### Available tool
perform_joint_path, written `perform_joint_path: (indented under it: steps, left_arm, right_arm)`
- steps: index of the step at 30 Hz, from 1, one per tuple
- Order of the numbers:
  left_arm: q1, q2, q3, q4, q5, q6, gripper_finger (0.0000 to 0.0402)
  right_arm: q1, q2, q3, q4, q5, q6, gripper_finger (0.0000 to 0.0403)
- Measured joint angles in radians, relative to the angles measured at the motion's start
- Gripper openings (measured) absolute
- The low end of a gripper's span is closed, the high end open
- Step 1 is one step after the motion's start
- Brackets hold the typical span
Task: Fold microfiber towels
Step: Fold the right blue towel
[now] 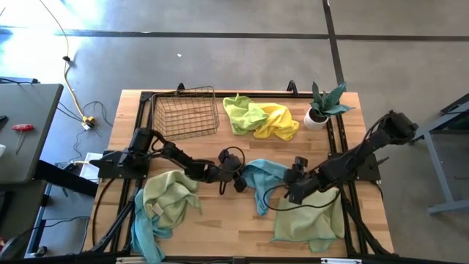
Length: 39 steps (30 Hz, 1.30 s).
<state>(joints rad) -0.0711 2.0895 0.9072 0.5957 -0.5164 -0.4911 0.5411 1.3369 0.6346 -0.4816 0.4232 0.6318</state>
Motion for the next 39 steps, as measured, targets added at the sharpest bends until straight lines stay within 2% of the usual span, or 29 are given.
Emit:
perform_joint_path:
  steps: [2, 8, 14, 19, 23, 31, 39]
  left_arm:
    - [0.0, 0.0, 0.0, 0.0, 0.02, -0.002, 0.0006]
    - [0.0, 0.0, 0.0, 0.0, 0.061, -0.004, 0.0012]
    - [-0.001, 0.0, 0.0, 0.0, 0.061, -0.004, 0.0004]
    - [-0.001, 0.0, 0.0, 0.0, 0.068, -0.004, 0.0002]
    - [-0.001, 0.0, 0.0, 0.0, 0.099, -0.004, 0.0002]
    - [-0.001, 0.0, 0.0, 0.002, 0.152, 0.021, 0.0002]
    - [-0.001, 0.0, 0.0, 0.002, 0.159, 0.023, 0.0003]
  right_arm:
    - [0.023, 0.0, 0.0, 0.0, 0.035, 0.0, 0.0254]
    - [0.07, 0.011, 0.0, 0.016, 0.105, 0.001, 0.0254]
    - [0.095, 0.129, 0.0, 0.127, 0.143, 0.02, 0.0254]
    - [0.101, 0.191, 0.0, 0.109, 0.144, 0.06, 0.0254]
    - [0.101, 0.195, 0.004, 0.066, 0.145, 0.065, 0.0254]
    - [0.103, 0.195, 0.143, -0.282, 0.207, 0.069, 0.0254]
    - [0.117, 0.195, 0.114, -0.257, 0.21, 0.136, 0.0254]
